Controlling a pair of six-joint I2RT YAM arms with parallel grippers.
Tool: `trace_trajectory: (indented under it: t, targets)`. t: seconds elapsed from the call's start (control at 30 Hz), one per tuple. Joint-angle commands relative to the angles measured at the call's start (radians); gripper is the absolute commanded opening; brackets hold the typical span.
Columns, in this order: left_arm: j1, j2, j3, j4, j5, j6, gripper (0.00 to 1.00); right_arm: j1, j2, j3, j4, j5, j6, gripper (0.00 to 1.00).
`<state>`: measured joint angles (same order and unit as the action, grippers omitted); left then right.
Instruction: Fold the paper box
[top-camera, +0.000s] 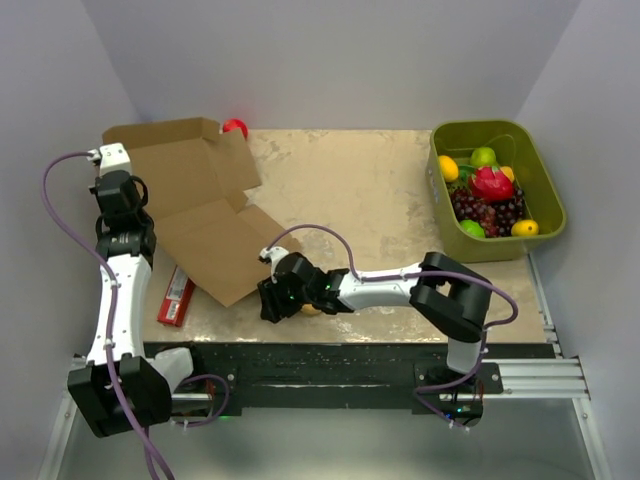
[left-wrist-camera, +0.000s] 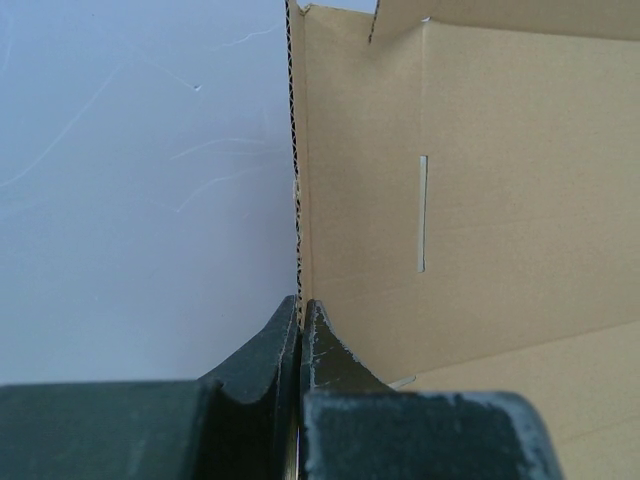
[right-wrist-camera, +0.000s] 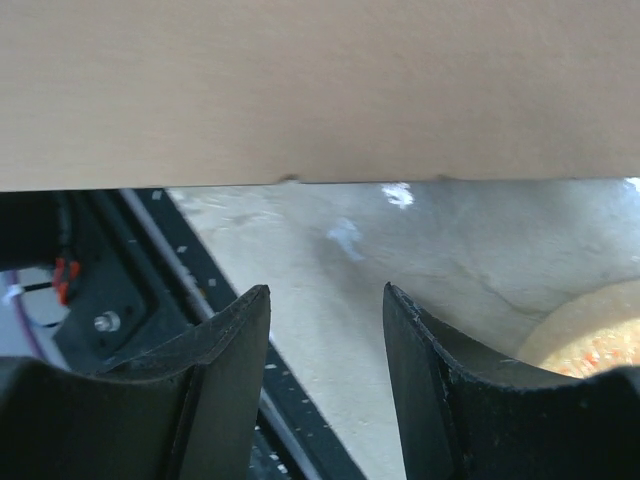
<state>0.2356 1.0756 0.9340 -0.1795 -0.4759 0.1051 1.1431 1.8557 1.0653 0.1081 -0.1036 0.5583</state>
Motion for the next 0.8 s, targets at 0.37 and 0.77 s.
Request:
trace_trajectory:
  t: [0.37,0.77]
  targets:
    - [0.004,-0.002,-0.035,0.164,0.472,-0.082,0.00,-0.250,-0.170,-0.145,-0.183,0.149,-0.055,0.51]
    - [-0.010,0.101,-0.035,0.268,0.778,-0.084,0.00,-0.425,-0.377,-0.216,-0.309,0.184,-0.141,0.59]
